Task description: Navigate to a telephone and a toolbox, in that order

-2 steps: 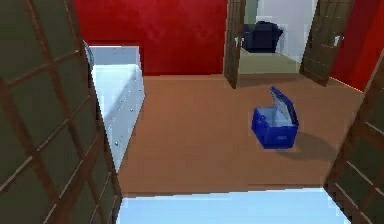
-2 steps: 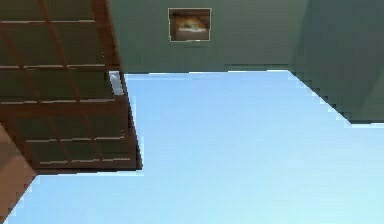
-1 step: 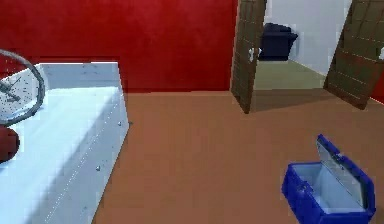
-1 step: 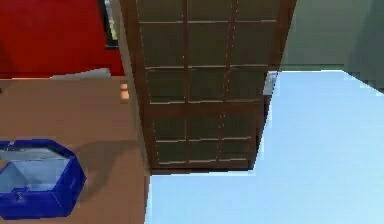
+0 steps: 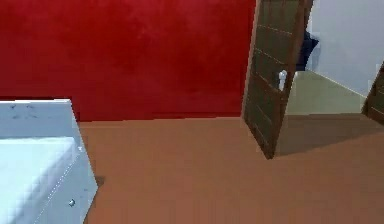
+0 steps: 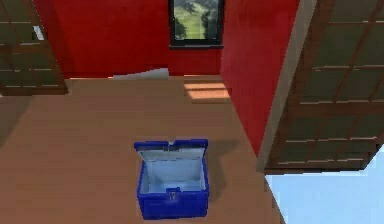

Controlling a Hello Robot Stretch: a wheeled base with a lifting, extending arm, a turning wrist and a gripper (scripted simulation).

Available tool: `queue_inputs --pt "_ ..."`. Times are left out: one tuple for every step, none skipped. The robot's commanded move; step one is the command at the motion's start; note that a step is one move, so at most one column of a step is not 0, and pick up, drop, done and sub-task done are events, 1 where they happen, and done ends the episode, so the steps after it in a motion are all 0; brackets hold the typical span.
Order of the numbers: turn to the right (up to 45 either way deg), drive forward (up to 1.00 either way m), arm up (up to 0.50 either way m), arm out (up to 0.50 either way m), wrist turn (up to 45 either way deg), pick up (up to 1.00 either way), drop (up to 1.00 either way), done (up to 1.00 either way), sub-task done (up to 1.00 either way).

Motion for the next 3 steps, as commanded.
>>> queue_inputs --pt "6.0 0.0 0.0 0.0 0.0 0.0 0.0 0.0 0.0" --pt "0.0 0.25 0.0 0.0 0.0 0.0 0.0 0.0 0.0" --pt "27.0 0.0 0.0 0.0 0.0 0.0 0.0 0.0 0.0"
